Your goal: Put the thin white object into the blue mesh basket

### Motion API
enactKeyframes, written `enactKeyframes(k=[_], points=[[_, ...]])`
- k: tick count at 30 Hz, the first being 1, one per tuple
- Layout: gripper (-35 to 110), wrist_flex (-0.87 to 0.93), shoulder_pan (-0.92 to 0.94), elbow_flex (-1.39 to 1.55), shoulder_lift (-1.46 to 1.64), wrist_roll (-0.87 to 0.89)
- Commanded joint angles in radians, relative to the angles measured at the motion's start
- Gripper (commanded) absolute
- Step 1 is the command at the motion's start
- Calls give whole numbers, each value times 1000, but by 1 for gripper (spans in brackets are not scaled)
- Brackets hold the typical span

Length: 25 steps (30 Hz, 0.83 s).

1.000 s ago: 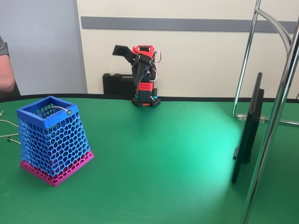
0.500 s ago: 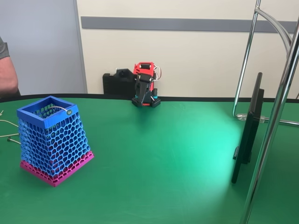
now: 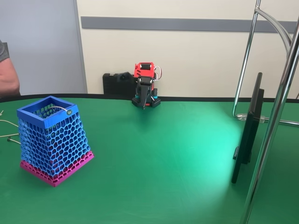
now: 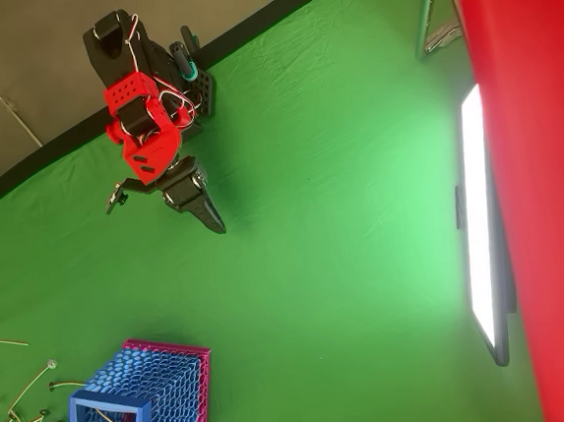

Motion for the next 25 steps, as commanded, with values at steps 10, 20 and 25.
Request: enactKeyframes(k=[10,20,25], points=[[1,54,-34,8,9,49],[1,64,-34,8,9,49],[1,66,-34,8,9,51]])
